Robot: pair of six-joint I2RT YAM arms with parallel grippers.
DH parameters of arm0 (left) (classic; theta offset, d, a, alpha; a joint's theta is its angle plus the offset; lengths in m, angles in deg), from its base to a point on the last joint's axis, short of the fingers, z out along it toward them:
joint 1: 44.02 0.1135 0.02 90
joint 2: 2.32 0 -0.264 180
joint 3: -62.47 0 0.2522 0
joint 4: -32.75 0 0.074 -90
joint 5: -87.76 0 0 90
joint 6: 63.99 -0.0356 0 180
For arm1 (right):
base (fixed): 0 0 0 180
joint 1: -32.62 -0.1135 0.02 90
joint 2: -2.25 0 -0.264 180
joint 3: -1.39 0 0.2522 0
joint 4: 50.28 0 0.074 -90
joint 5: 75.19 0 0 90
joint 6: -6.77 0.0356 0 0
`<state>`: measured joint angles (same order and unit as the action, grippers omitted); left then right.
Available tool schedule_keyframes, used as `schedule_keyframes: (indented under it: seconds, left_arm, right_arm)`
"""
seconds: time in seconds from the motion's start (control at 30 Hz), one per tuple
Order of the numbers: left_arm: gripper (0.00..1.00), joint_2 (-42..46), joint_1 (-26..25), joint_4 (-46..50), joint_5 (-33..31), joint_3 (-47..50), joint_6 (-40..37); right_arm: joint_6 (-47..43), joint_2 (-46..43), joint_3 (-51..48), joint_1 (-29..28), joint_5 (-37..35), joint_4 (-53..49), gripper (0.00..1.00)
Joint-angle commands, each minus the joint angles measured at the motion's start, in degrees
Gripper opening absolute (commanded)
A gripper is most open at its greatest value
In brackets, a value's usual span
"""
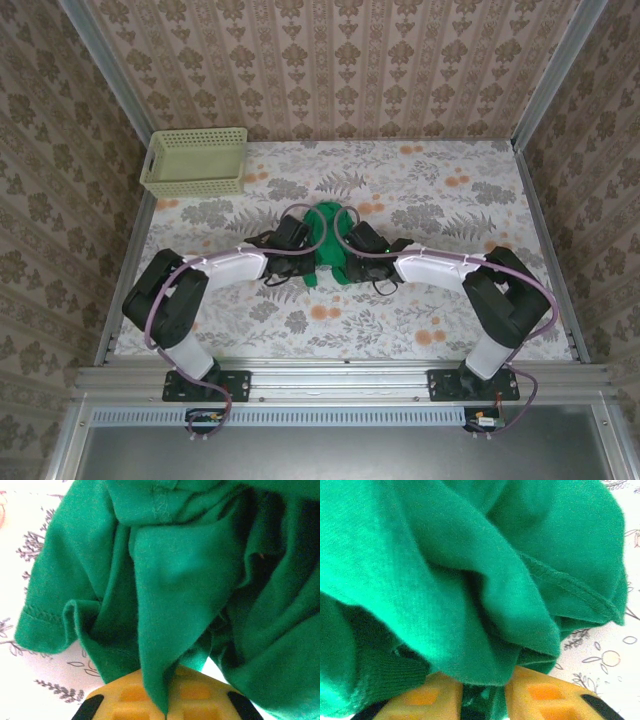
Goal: Fold the inside-out t-shirt
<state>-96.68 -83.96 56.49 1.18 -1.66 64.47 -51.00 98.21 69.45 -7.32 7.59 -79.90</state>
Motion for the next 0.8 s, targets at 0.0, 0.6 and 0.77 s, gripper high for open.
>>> schedule_keyframes:
  seconds: [0.0, 0.6, 0.77]
  left_arm:
    - [0.00, 3.49, 1.35, 2.16, -1.05, -1.13, -0.90]
    - [0.00, 33.89, 20.77, 23.49, -0.75, -9.61, -6.24]
    - [0.00, 33.81, 23.91, 26.32, 0.40, -12.25, -7.05]
  right_arm:
    - [-1.26, -1.81, 0.66, -0.04, -7.22, -5.30, 0.14]
    - [-9.47, -40.03, 8.72, 13.56, -15.44, -25.73, 0.00]
    - [-11.66, -42.96, 12.84, 15.28, -15.76, -27.80, 0.00]
